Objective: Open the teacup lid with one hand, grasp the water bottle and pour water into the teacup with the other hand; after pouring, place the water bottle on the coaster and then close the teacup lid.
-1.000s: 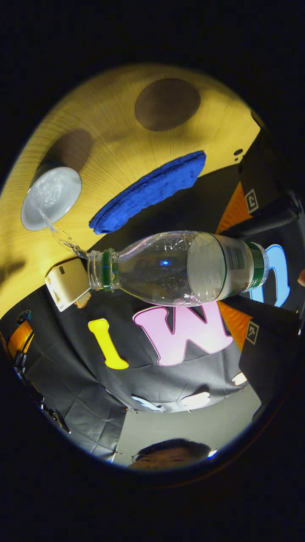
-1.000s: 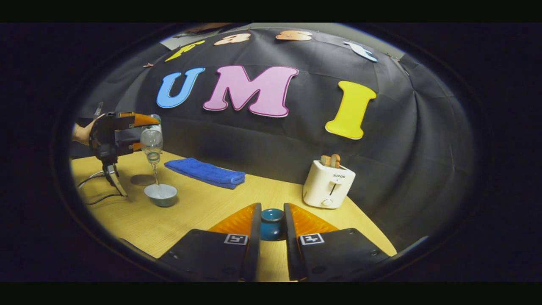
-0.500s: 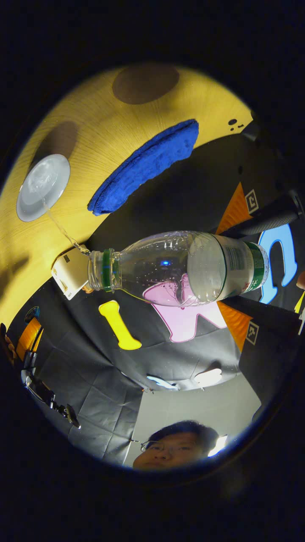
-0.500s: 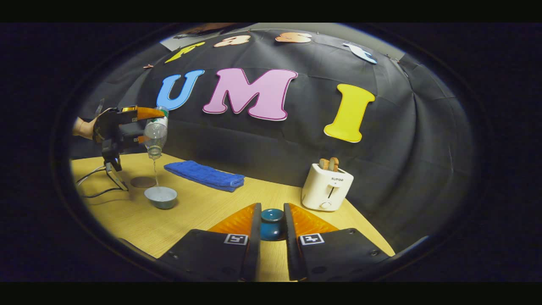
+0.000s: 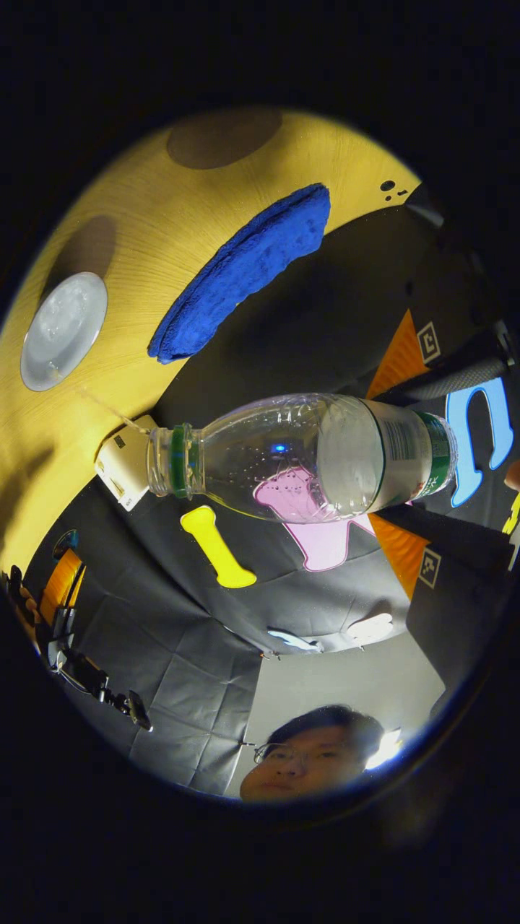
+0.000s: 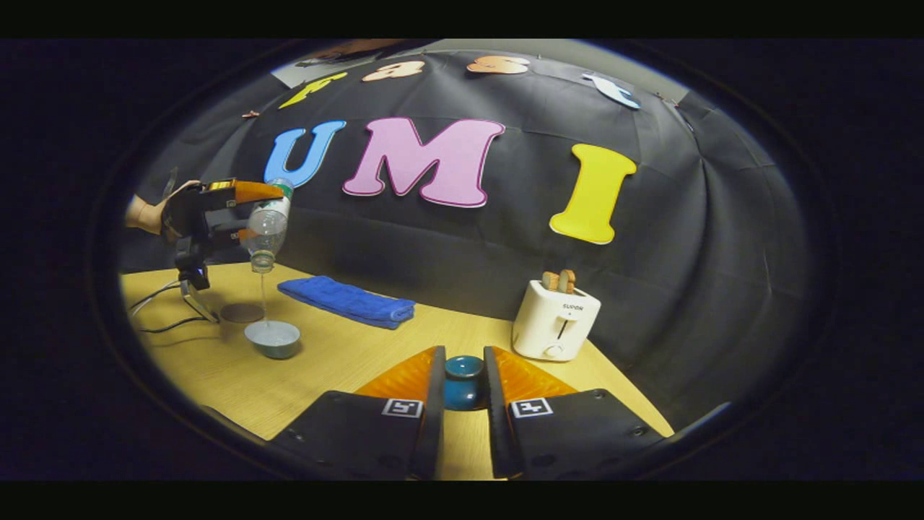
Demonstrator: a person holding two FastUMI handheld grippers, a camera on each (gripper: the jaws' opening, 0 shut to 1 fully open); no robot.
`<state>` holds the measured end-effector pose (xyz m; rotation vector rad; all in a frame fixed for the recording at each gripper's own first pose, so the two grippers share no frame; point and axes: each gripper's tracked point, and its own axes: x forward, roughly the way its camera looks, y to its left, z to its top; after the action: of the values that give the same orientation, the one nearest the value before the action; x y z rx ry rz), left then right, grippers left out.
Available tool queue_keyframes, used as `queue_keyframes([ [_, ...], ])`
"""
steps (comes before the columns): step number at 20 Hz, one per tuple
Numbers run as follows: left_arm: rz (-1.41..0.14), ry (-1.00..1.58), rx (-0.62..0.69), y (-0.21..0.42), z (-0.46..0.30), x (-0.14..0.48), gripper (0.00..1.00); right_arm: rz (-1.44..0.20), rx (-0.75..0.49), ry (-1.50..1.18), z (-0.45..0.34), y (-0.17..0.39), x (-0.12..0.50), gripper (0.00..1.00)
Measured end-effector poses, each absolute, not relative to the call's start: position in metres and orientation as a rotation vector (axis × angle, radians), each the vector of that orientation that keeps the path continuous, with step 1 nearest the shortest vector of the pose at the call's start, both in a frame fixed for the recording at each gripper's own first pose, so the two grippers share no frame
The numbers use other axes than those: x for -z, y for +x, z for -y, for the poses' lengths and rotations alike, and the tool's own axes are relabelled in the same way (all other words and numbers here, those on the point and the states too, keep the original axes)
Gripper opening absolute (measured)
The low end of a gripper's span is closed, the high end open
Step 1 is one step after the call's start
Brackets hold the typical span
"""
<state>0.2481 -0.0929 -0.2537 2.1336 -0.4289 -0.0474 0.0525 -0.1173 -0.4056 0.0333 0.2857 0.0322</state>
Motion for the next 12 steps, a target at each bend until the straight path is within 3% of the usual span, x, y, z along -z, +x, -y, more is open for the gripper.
queue_keyframes([
  [6, 0.281, 1.959, 0.047, 0.252, 0.072, 0.254, 0.77, -0.293, -0.035, 0.031, 0.114, 0.051, 0.407, 0.34],
  [12, 0.003, 1.18, 0.082, 0.245, 0.043, 0.252, 0.76, -0.298, -0.032, 0.045, 0.109, 0.054, 0.409, 0.34],
])
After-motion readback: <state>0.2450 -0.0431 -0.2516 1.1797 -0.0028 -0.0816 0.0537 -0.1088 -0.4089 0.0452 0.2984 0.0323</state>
